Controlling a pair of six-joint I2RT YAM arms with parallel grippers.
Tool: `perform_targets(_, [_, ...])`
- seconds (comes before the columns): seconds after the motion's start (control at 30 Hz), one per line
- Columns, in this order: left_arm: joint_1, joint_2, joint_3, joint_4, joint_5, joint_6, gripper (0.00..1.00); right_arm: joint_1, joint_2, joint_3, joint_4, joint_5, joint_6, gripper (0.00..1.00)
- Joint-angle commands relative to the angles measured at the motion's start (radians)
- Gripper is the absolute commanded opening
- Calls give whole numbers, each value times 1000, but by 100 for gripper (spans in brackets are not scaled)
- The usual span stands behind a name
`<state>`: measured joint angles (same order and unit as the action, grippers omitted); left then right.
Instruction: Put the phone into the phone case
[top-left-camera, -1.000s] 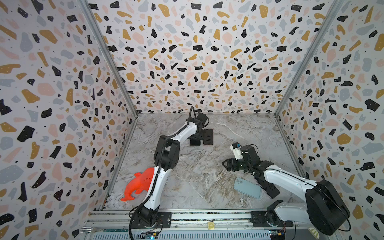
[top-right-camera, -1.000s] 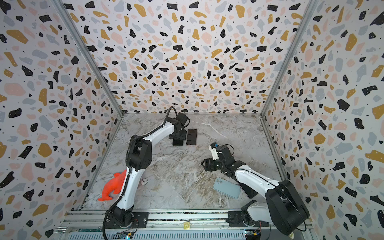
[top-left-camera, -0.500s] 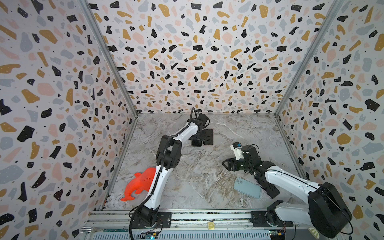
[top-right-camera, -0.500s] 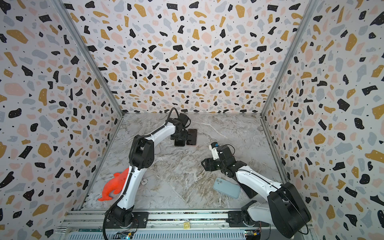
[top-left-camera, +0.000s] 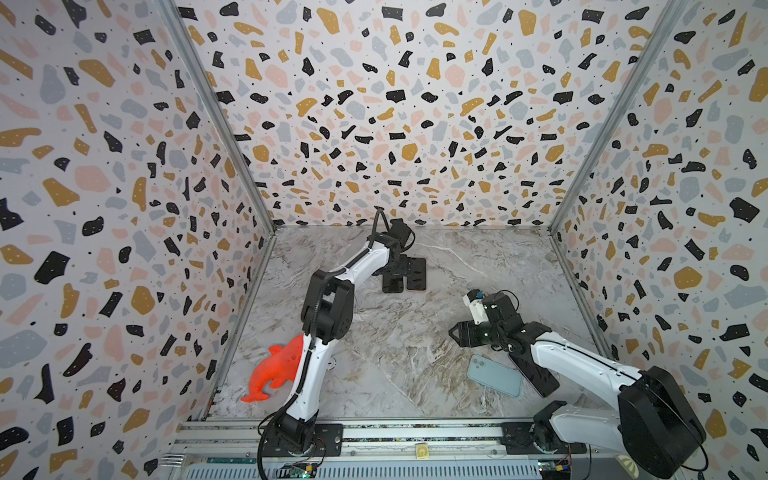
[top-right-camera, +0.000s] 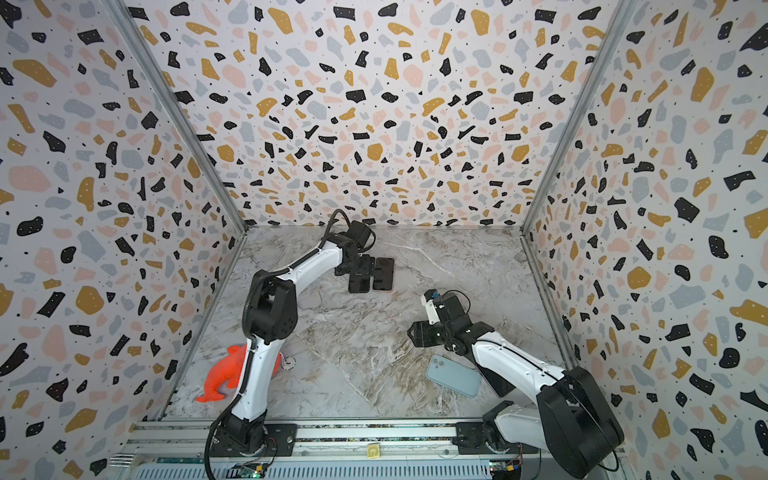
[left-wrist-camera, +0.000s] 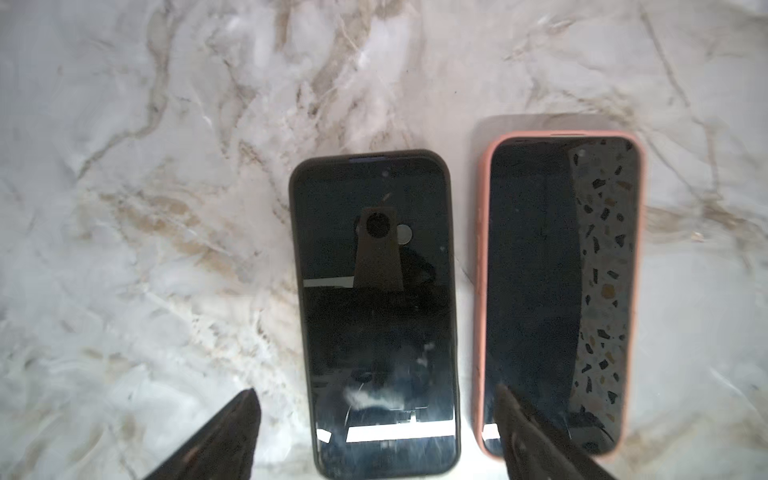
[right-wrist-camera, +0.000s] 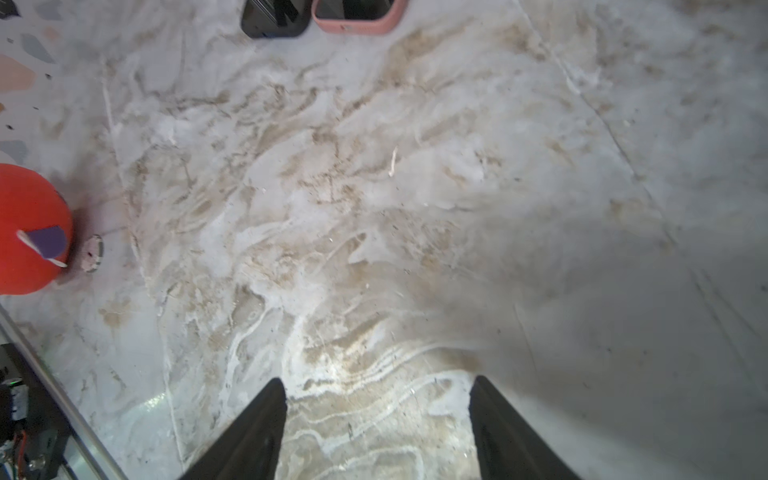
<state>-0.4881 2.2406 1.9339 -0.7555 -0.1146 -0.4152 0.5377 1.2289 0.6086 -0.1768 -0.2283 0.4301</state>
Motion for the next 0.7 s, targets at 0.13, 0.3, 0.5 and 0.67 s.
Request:
perform_targets(0.13, [-47, -314, -347, 172, 72, -48, 89, 102, -139, -48, -255, 91, 173, 61])
perform_targets(0.3, [-68, -484, -568, 260, 116, -76, 89, 313, -191, -39, -355, 240, 314, 54])
perform_targets(0.5, [-80, -604, -743, 330, 166, -86, 89, 436, -132, -17, -472, 359, 402, 51])
perform_targets(0.67, [-79, -653, -825, 351, 184, -70, 89, 494, -84, -38, -484, 416, 448, 50])
